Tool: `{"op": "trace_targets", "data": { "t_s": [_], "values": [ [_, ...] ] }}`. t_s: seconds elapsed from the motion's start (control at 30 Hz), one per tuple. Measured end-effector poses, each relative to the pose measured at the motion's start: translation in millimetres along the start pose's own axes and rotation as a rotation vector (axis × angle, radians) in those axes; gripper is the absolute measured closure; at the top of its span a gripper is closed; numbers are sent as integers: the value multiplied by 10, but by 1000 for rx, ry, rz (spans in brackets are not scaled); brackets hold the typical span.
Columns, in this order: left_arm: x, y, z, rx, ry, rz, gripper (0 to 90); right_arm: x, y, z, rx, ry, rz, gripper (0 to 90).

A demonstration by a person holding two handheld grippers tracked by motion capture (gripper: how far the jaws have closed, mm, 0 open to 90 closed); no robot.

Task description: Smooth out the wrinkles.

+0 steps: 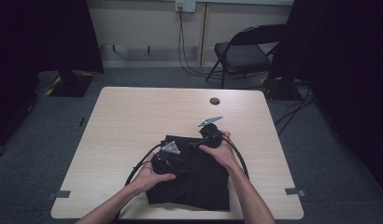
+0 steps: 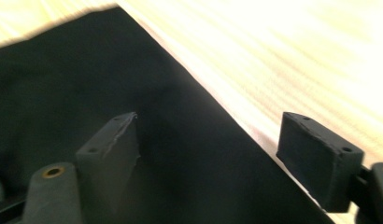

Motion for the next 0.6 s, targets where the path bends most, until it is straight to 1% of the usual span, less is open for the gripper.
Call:
{"op": "trace_targets", "data": {
  "t_s": [0.07, 0.1, 0.13, 0.17, 0.2, 0.23, 0.27, 0.3, 0.33, 0.37, 0.4, 0.43, 0.47, 0.53, 0.6],
  "values": [
    [-10, 10, -11, 8, -4, 2, 425, 13, 25, -5, -8, 7, 3, 178],
    [-7, 11, -10, 7, -4, 6, 427, 20, 44, -12, -8, 18, 22, 190],
    [0, 15, -7, 3, 4, 13, 428, 19, 56, -21, -11, 14, 22, 186],
    [4, 20, -7, 5, 4, 19, 428, 1, 66, -38, -3, -7, 18, 194],
    [5, 19, -9, 6, 4, 19, 428, -12, 63, -46, -3, -15, 26, 208],
    [4, 20, -14, 12, 2, 23, 428, -16, 57, -54, 1, -15, 33, 246],
    [9, 21, -15, 14, 1, 30, 432, -26, 40, -63, 0, -17, 54, 317],
    [18, 17, -17, 9, 6, 34, 433, -44, 22, -84, -4, -20, 68, 332],
    [21, 21, -18, 14, 8, 38, 433, -53, 1, -106, -10, -26, 77, 386],
    [19, 24, -18, 15, 7, 37, 433, -61, -23, -126, -16, -19, 105, 471],
    [18, 26, -19, 16, 9, 36, 434, -62, -45, -146, -27, -15, 127, 507],
    [18, 26, -19, 16, 9, 36, 435, -62, -45, -146, -27, -15, 127, 507],
    [20, 27, -21, 17, 12, 38, 435, -63, -68, -165, -44, 0, 155, 592],
    [24, 28, -22, 15, 15, 45, 437, -77, -82, -163, -51, 4, 178, 707],
    [29, 30, -21, 11, 15, 54, 441, -110, -124, -146, -46, 6, 217, 739]
  ]
}}
Point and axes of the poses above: each handheld gripper's, and its own axes: y roughly forward along the jaws, z roughly out of its top, x roughly to its right, the point moved 4 cm from there along y, roughly forward along the jaws, and after that the axes turned 14 degrees about y, right-handed, at the moved point
